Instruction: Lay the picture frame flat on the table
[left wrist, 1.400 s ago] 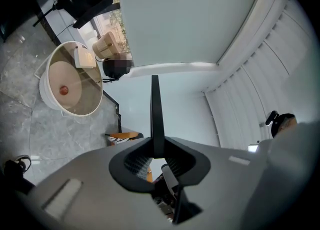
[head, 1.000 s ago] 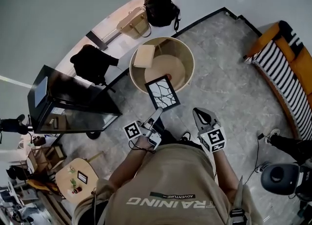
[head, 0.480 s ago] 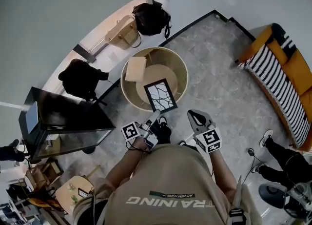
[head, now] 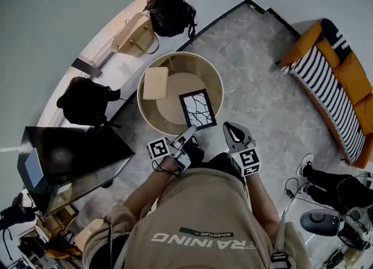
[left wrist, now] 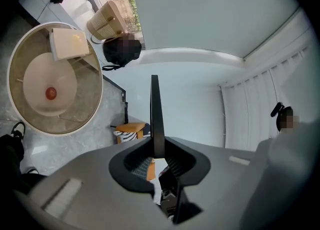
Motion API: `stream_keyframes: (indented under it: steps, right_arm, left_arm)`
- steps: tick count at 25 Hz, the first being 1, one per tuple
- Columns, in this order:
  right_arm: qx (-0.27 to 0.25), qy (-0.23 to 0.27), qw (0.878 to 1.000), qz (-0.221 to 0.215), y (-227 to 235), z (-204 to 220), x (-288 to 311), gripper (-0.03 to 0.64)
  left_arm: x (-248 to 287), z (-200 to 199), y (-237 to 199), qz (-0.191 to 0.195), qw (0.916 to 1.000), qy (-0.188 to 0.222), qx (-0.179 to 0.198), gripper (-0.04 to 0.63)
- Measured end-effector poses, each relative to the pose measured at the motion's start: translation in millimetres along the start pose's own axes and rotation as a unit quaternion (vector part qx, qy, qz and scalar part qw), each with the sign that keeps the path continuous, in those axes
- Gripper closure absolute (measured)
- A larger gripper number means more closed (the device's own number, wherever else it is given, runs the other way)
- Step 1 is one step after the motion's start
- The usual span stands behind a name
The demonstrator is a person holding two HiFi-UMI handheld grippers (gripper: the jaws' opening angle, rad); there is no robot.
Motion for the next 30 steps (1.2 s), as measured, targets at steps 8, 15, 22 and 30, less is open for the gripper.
stream_keyframes:
  steps: [8,15,22,30]
  right_arm:
    - [0.016,-0.035,0.999,0.001,16.9,15.1,27.4,0.607]
    - [0.063,-0.094,0.993,-0.012,36.8,95.2,58.6,0.607]
    - [0.064,-0.113,0.991,-0.025,39.7,184.0,115.7,0.607]
    - [0.085,-0.139,0.986,-0.02,29.9,263.0,157.4,0.607]
  left_arm:
    - [19.2,-18.6,-36.5,-0.012,0.9996,-0.003,-0.024,0.52]
    - [11.8,-18.4,-118.1,-0.058,0.997,0.014,-0.049,0.52]
    - [9.0,-10.0,-227.7,-0.101,0.992,0.035,-0.067,0.52]
    - [1.3,-10.3,-313.4,-0.125,0.9889,0.044,-0.067,0.52]
Point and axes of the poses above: the fingertips, and each gripper's own axes: x forward along the fingers, y to its right, z out of its underside, the point moved 7 cm from there along -x, backward along the fingers, and after that the axes turned 15 degrees about z, right-handed, at the moved point
